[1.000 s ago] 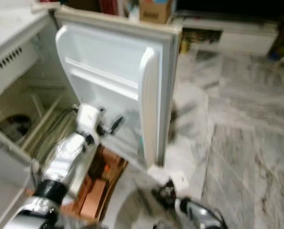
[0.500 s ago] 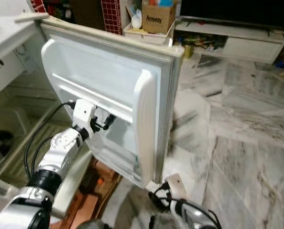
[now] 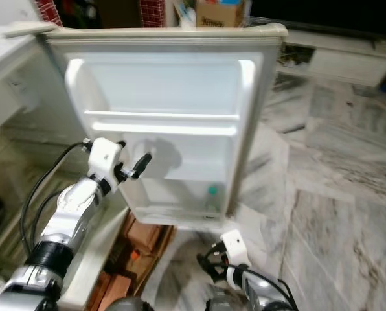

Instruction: Restocking fridge

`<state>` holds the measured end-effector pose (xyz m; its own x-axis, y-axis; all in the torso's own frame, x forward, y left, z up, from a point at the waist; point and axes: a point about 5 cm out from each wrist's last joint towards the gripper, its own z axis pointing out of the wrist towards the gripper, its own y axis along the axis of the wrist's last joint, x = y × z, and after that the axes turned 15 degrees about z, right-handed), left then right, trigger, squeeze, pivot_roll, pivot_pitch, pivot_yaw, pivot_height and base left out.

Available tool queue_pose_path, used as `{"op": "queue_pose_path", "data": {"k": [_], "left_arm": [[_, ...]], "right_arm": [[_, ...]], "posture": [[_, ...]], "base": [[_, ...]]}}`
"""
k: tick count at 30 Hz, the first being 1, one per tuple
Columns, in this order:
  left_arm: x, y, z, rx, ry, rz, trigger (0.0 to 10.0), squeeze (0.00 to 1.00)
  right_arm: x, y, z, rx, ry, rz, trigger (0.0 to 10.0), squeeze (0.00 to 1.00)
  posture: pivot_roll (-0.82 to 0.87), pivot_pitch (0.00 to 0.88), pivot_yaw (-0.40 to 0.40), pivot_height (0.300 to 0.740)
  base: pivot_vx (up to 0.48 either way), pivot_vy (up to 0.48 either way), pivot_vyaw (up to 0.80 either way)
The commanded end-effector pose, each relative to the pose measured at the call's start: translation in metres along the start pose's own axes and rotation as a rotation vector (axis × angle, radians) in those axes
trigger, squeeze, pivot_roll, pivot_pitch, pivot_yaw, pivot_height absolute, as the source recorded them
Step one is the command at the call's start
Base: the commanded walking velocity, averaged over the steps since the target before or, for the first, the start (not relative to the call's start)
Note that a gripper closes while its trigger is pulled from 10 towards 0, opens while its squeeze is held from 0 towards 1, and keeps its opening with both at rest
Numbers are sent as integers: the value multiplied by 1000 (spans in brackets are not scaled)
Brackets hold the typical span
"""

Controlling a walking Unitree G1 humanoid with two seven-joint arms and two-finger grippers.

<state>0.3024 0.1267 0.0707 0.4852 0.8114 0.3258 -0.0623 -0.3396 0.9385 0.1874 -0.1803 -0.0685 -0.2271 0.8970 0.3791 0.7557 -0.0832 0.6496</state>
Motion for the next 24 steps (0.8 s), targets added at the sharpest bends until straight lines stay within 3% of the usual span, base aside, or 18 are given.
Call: {"op": "queue_pose_path", "data": {"k": [1,3,10,20,24], "left_arm": [[7,-4,-11,11,22,11,10000,0],[7,-9,-24,32,54,0,10000,0],[4,-6,-38,47,97,-6,10000,0],[13,-9,-48,83,152,-14,10000,0],[11,-23,-60,137,225,-73,10000,0]], "right_arm": [[3,-1,1,-9,13,8,10000,0],[1,0,1,-5,-2,-9,10000,0],[-2,8,1,-15,-22,-86,10000,0],[0,13,3,-68,-52,-66,10000,0],[1,11,4,-104,-76,0,10000,0]], "posture": [[-8,0,29,740],[1,0,25,740],[14,19,31,740],[-7,30,53,740],[-39,19,72,740]], "base": [[0,0,0],[0,-476,0],[0,-475,-571],[0,-458,-800],[184,-412,0]]}}
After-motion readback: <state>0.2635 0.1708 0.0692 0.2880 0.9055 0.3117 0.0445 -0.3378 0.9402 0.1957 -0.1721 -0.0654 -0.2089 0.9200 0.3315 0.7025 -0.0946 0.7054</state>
